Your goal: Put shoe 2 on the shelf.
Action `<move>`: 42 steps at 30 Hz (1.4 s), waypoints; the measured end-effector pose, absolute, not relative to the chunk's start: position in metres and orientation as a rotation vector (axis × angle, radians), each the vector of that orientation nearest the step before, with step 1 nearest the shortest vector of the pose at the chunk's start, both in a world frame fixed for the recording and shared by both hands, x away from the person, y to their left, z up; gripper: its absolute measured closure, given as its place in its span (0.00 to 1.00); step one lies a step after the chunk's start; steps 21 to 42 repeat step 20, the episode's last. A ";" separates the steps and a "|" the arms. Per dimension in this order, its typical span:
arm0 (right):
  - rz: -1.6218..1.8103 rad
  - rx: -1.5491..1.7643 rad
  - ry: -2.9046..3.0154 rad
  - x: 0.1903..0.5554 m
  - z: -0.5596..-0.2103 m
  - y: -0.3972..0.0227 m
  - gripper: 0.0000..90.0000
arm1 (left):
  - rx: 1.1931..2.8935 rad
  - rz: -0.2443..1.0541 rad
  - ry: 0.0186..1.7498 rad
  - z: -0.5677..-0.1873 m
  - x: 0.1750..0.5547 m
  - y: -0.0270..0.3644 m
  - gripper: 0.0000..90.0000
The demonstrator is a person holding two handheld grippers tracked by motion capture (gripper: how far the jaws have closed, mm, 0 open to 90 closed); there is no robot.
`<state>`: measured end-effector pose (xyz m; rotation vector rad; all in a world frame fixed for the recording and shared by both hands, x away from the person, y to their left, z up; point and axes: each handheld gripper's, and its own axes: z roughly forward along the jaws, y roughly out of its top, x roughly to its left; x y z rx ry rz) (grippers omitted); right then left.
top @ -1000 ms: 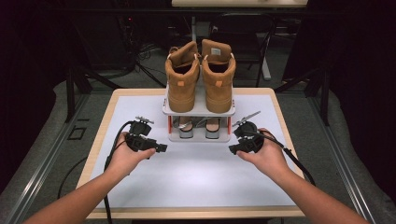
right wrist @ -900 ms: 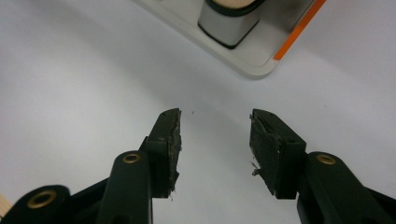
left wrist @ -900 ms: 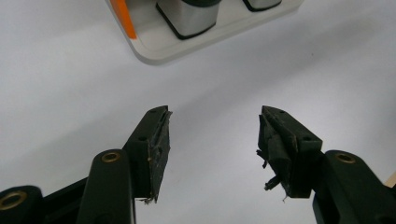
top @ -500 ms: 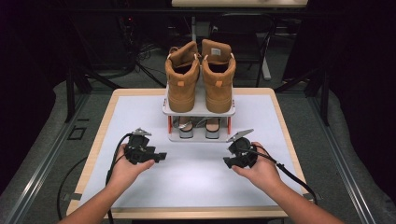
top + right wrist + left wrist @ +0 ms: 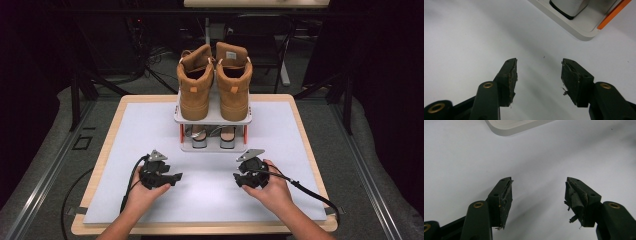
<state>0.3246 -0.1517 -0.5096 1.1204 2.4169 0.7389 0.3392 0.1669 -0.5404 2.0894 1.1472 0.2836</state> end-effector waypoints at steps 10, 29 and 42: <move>0.803 1.157 2.294 0.323 -0.535 -0.164 0.53 | 2.094 0.334 1.114 -0.553 0.335 0.168 0.41; 0.793 1.040 2.320 0.312 -0.554 -0.154 0.51 | 2.107 0.366 1.103 -0.559 0.337 0.170 0.39; 0.793 1.040 2.320 0.312 -0.554 -0.154 0.51 | 2.107 0.366 1.103 -0.559 0.337 0.170 0.39</move>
